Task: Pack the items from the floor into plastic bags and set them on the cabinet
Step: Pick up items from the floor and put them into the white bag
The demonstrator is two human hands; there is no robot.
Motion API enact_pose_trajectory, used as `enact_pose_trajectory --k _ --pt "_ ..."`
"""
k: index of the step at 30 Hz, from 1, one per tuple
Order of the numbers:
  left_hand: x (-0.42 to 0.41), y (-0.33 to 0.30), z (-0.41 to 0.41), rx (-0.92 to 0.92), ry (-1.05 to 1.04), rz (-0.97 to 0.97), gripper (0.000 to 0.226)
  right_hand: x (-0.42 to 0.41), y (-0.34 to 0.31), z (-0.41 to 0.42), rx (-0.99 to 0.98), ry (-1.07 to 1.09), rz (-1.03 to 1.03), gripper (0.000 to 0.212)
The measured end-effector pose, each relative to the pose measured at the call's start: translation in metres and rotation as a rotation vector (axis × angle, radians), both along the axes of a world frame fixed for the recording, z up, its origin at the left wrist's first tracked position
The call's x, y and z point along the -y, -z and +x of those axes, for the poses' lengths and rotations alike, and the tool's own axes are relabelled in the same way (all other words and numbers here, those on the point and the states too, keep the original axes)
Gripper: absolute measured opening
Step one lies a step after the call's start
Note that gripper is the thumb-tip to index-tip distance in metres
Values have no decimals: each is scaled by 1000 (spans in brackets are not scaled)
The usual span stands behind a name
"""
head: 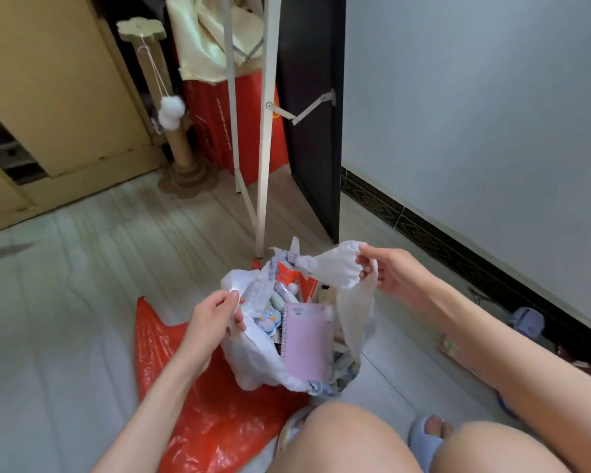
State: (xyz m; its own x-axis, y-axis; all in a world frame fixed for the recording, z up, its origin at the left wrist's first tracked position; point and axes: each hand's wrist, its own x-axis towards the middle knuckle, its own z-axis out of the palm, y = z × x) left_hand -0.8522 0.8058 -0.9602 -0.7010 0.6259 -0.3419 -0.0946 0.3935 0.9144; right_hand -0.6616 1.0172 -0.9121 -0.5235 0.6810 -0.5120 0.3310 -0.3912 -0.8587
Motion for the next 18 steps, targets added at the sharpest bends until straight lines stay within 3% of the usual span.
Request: enact_pose_trajectory --k 5,10,14,18 --pt "-9 -44 27 -118 96 211 24 21 -10 50 20 13 2 32" --pt "-15 -30 39 -185 100 155 22 27 -2 60 -52 -37 77 32" --pt "-38 -2 43 -186 114 105 27 14 28 60 -169 -162 -14 26" --pt "-72 25 49 -116 69 31 26 -8 56 57 -116 -201 -80 27"
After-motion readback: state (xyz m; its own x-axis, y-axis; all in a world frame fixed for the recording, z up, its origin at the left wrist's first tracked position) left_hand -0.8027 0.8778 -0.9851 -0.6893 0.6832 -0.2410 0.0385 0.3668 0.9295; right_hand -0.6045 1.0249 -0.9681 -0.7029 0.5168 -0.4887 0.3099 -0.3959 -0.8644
